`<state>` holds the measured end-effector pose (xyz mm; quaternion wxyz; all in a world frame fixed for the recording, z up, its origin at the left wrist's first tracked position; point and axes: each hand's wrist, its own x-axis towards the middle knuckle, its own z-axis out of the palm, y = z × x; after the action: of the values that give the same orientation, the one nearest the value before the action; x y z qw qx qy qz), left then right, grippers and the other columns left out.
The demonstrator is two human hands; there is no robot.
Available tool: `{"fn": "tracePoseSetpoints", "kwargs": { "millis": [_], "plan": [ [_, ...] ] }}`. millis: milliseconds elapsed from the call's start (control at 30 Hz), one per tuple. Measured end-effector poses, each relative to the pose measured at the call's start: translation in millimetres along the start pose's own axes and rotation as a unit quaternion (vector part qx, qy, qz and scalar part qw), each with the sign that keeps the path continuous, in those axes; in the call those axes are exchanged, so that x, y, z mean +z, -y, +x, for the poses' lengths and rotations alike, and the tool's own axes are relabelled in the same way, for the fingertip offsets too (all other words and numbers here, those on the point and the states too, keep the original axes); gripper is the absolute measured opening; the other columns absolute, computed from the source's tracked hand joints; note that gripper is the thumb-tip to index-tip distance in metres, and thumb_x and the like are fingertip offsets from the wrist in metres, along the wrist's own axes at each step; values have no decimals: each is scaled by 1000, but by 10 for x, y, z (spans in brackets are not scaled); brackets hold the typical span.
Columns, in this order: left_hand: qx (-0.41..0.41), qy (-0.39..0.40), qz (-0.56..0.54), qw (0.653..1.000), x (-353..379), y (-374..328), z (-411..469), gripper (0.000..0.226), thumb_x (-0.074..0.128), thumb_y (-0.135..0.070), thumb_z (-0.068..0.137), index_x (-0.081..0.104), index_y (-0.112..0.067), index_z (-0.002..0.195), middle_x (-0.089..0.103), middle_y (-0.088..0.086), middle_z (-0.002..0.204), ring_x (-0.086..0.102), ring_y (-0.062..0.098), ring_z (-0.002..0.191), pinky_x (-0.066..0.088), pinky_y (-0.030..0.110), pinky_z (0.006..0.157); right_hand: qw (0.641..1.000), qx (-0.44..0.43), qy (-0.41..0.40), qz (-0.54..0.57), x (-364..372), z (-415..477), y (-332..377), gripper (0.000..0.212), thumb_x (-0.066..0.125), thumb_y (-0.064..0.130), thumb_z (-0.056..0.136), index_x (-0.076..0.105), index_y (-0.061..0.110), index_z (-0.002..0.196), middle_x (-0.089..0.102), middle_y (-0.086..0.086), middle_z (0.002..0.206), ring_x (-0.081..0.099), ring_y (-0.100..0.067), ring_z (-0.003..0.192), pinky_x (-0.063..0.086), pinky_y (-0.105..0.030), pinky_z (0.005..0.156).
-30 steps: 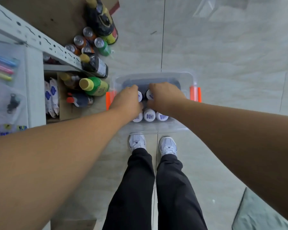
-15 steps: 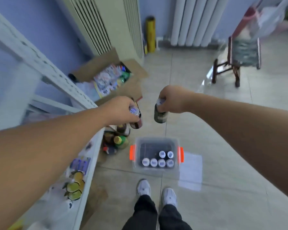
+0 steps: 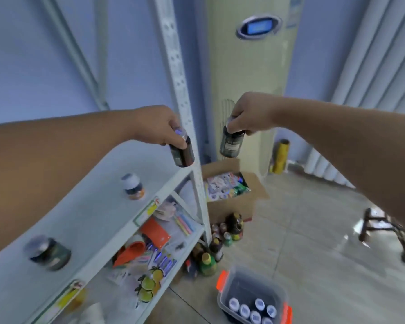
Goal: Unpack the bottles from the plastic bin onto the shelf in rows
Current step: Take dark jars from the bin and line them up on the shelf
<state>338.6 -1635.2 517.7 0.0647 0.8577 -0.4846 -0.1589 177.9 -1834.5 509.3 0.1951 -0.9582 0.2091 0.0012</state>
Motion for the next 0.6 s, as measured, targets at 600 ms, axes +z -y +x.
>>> {"fn": "tracePoseSetpoints", "kwargs": {
  "millis": [600],
  "plan": [
    [-225,-101,-26,969,-655,2120,-2480,27,75,-55,69,65,-30,64,59,-14,60,52,7,51,39,26,58,962,-260,73,-44,629,652,3545,34,62,39,77,70,6,80,75,-10,83,76,-23,74,50,-28,63]
  ]
}}
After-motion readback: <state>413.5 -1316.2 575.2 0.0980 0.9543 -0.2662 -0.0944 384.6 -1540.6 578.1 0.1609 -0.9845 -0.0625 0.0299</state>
